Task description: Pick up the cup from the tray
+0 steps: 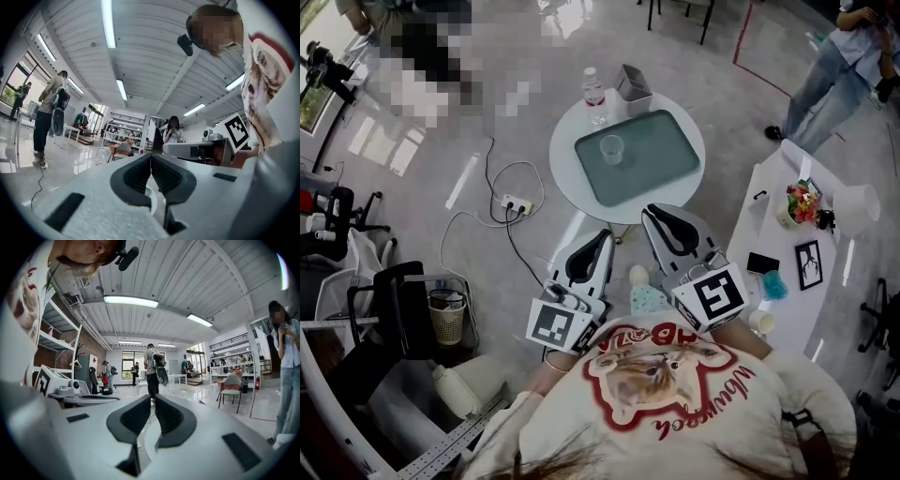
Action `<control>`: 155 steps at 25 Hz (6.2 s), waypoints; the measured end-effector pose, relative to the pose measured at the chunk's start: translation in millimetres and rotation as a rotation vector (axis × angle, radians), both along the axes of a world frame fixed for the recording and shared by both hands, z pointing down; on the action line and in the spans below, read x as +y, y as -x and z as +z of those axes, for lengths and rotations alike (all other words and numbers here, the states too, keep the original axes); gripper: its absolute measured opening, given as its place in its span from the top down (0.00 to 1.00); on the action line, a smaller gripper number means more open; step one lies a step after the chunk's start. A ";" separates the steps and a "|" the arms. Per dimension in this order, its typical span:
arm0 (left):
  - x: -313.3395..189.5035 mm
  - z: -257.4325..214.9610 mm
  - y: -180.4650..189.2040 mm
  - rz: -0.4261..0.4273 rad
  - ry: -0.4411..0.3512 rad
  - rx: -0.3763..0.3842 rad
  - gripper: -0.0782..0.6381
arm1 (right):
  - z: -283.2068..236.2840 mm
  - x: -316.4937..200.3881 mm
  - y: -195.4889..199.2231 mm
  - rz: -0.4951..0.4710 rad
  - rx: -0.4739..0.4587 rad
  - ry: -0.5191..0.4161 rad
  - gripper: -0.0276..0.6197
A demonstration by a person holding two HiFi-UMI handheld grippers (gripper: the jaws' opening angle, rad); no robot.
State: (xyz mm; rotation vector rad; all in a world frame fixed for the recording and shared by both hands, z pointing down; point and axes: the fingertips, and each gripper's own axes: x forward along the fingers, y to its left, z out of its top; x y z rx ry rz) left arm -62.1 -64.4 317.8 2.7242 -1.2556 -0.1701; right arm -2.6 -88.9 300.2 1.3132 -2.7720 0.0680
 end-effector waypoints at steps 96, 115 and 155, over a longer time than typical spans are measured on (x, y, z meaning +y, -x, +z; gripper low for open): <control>-92.0 54.4 29.1 -0.065 0.155 -0.025 0.87 | 164.9 -152.7 18.9 0.036 0.094 0.294 0.59; -94.3 74.7 28.5 -0.089 0.227 -0.019 0.87 | 212.0 -177.9 22.8 0.034 0.129 0.357 0.58; -112.2 93.7 49.3 -0.160 0.308 0.003 0.87 | 294.6 -220.5 45.5 -0.004 0.245 0.526 0.56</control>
